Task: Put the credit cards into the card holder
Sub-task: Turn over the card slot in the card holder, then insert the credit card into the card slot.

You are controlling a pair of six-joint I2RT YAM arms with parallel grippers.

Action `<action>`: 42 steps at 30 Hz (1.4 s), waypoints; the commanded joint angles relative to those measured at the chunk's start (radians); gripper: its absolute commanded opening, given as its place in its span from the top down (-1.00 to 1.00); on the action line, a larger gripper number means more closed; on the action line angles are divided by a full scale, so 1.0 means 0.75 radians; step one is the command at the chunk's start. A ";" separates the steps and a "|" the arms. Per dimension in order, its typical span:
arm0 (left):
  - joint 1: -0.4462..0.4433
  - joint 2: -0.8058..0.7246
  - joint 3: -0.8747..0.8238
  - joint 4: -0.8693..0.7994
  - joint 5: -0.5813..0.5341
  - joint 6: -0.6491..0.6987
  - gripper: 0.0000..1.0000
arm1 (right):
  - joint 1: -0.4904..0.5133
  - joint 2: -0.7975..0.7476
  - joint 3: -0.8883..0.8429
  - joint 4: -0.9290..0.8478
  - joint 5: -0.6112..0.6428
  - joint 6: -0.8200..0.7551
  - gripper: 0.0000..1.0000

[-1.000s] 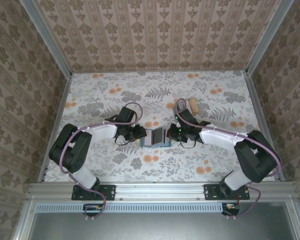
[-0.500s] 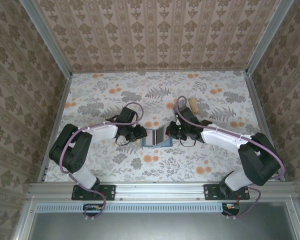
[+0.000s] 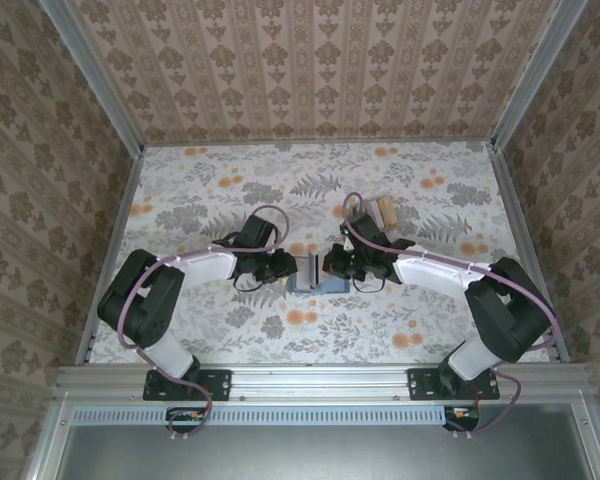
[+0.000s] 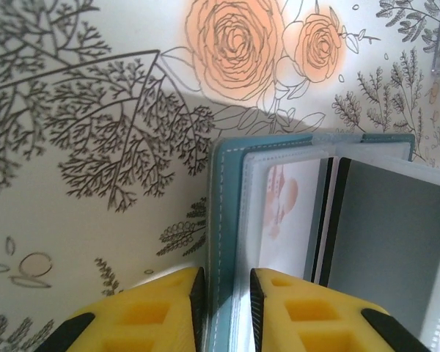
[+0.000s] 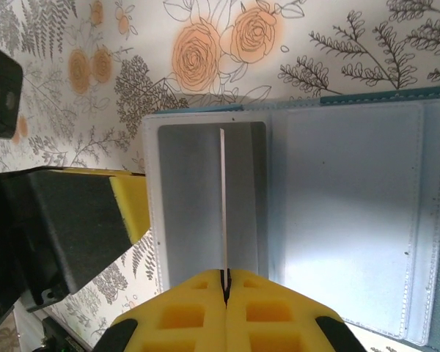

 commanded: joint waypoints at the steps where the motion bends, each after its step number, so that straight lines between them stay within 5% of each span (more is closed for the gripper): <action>1: -0.005 -0.073 -0.033 -0.010 -0.063 -0.045 0.45 | 0.007 0.041 0.040 0.014 -0.049 -0.016 0.94; 12: -0.002 -0.184 -0.077 0.015 -0.134 -0.026 0.04 | -0.026 0.039 0.010 -0.006 -0.018 -0.067 0.95; 42: -0.012 0.063 0.030 0.016 -0.007 -0.003 0.41 | -0.069 0.148 -0.101 0.128 -0.047 -0.044 0.95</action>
